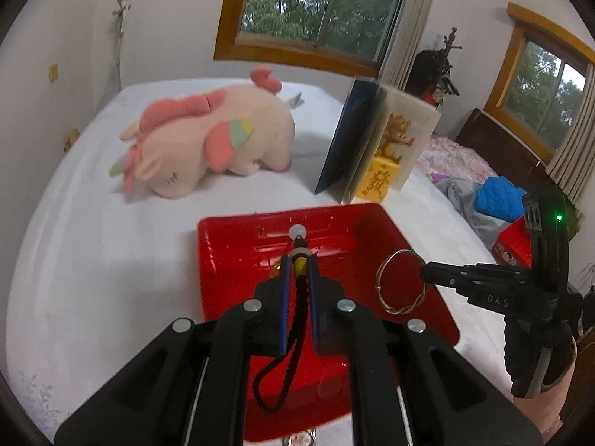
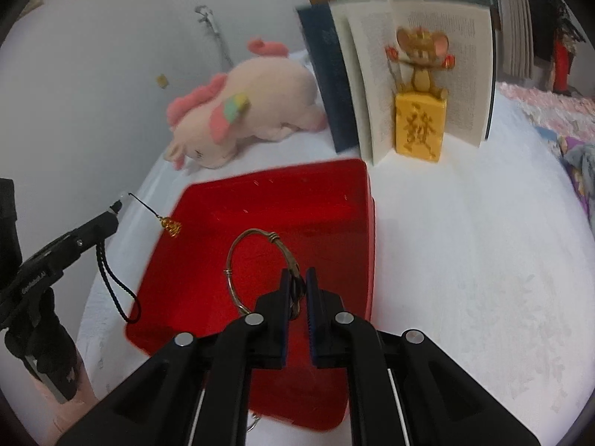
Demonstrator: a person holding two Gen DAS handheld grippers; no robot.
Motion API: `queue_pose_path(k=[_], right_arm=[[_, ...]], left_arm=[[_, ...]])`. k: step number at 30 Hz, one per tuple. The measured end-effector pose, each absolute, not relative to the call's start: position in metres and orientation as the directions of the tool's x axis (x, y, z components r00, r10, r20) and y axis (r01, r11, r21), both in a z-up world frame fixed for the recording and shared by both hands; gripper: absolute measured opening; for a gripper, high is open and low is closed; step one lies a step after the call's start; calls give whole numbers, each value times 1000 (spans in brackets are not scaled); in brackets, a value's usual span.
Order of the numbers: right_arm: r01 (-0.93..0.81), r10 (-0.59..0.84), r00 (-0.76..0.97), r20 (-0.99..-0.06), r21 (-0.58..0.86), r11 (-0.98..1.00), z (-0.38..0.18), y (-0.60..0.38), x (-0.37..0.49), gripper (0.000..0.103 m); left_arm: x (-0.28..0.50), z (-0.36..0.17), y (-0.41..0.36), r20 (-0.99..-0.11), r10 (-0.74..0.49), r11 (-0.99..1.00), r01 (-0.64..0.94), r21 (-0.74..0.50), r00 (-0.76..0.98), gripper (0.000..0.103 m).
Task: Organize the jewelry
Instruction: 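Lower the lanyard into the red tin with the left tool while the right drops the bangle there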
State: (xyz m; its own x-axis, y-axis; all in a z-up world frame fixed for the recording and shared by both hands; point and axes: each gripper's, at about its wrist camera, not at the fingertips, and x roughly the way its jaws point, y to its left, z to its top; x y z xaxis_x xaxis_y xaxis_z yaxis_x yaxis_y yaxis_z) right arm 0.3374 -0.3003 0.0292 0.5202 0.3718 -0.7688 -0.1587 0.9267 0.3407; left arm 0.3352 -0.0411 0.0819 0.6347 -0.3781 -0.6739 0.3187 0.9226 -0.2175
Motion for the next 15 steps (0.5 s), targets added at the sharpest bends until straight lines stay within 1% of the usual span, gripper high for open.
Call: queue_pose_path(k=[7, 15], right_arm=[[-120, 344, 476, -809, 328, 937, 2, -303, 352, 8], [-134, 315, 486, -815, 287, 948, 2, -294, 352, 7]], left_arm=[[356, 48, -60, -728, -382, 918, 324, -229, 570, 7], [368, 21, -59, -783, -341, 935, 278, -222, 520, 8]])
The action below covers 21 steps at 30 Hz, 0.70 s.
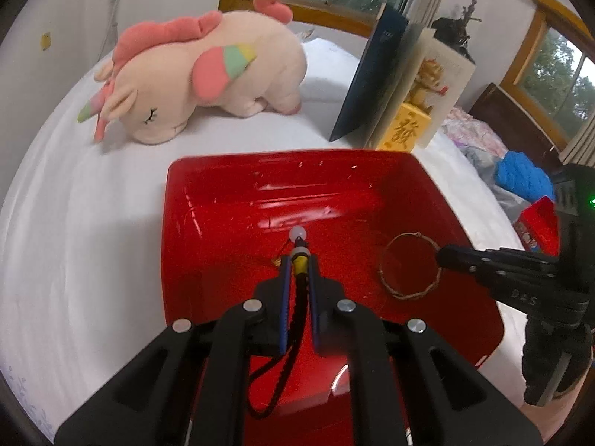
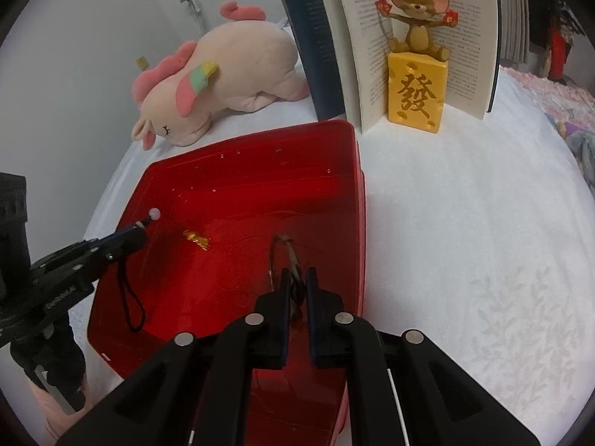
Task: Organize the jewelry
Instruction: 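Lower the lanyard into the red tin with the left tool while the right drops the bangle there, then move the left tool to the silver wristwatch while the right tool approaches a thin silver ring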
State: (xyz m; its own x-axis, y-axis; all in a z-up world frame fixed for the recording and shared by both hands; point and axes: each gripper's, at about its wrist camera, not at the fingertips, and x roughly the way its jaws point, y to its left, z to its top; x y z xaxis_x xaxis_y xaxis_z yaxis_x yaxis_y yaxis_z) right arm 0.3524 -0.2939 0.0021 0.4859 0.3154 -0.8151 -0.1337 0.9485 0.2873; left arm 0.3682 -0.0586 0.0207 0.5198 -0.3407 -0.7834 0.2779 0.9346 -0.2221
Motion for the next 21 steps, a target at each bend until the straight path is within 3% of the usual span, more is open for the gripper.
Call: queue_pose_path(k=[5, 9, 21], right_arm=[[-148, 291, 490, -822, 251, 957, 3, -287, 351, 9], [-149, 280, 513, -811, 237, 960, 10, -286, 347, 21], [-198, 315, 536, -783, 247, 949, 33, -278, 324, 21]], left_arm=[[368, 18, -57, -793, -335, 936, 276, -218, 509, 11], [366, 20, -55, -790, -345, 932, 281, -227, 506, 40], [345, 37, -53, -773, -348, 931, 290, -220, 531, 43]])
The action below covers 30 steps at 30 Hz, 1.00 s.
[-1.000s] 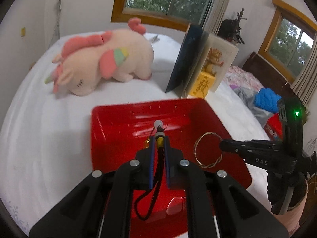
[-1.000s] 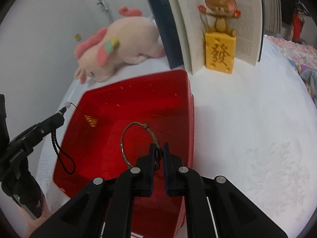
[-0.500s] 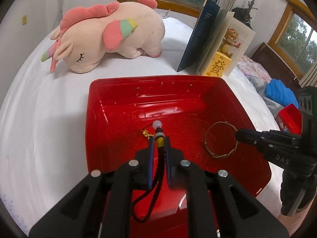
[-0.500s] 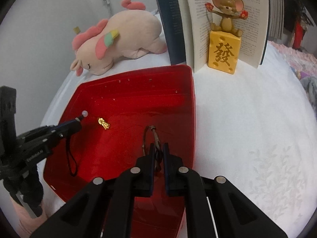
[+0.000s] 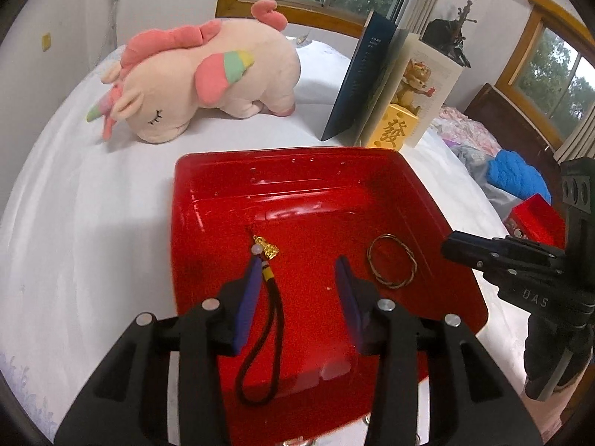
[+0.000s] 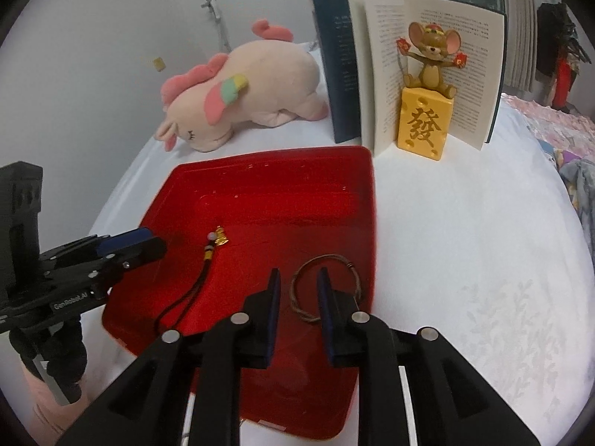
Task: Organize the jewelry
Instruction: 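Move the left tool to the silver wristwatch while the right tool approaches a thin silver ring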
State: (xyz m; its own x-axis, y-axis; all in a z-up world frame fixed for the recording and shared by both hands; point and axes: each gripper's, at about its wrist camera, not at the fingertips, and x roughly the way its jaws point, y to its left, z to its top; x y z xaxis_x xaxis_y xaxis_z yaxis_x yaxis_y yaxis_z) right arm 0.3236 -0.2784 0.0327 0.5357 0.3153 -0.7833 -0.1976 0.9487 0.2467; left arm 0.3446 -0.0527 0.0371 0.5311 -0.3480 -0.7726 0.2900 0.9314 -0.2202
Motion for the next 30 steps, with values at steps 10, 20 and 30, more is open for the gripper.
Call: queue_pose_path(k=[10, 20, 30], right_arm=[[-246, 330, 528, -783, 231, 941, 38, -272, 268, 21], [-316, 385, 491, -782, 252, 915, 21, -253, 213, 21], [-253, 360, 401, -842, 276, 927, -22, -243, 226, 21]], left_arm=[[280, 50, -30, -772, -248, 964, 231, -134, 585, 57], [221, 27, -4, -781, -169, 982, 174, -79, 601, 68], [215, -10, 0, -816, -132, 984, 171, -42, 563, 72]])
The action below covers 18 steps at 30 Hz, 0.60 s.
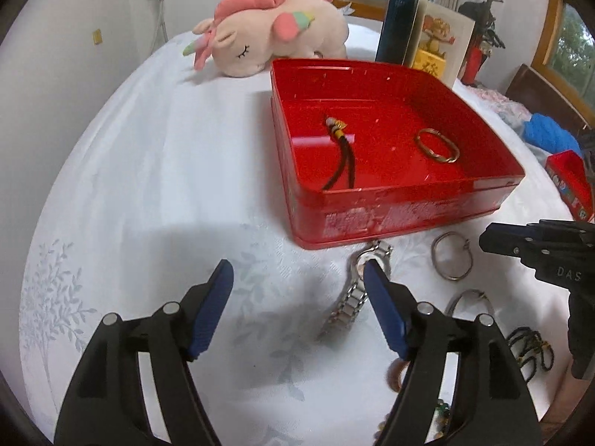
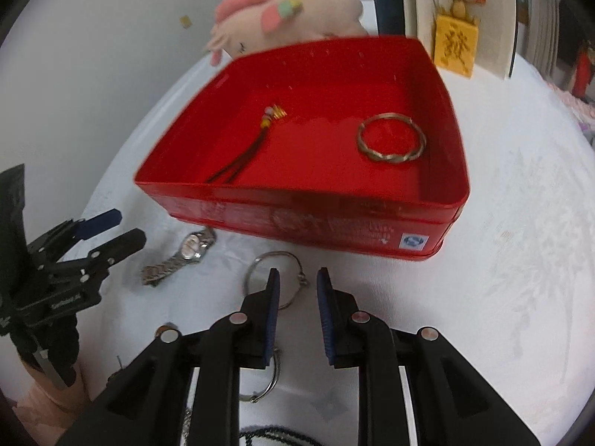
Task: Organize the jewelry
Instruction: 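Move the left tool to the silver wristwatch while the right tool approaches a thin silver ring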
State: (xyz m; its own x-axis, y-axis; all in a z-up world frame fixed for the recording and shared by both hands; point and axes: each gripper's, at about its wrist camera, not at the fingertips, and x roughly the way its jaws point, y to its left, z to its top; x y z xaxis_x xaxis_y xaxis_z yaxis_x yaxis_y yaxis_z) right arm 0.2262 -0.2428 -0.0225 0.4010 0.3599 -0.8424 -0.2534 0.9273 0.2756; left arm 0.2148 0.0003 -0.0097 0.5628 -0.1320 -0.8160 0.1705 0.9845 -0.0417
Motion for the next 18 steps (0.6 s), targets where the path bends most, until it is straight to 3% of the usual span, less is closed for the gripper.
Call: queue_pose_path(k=[18], right_arm=[[-256, 316, 371, -873, 230, 939, -40, -225, 246, 21]], left_arm=[[215, -41, -21, -862, -115, 968, 249, 14, 493, 72]])
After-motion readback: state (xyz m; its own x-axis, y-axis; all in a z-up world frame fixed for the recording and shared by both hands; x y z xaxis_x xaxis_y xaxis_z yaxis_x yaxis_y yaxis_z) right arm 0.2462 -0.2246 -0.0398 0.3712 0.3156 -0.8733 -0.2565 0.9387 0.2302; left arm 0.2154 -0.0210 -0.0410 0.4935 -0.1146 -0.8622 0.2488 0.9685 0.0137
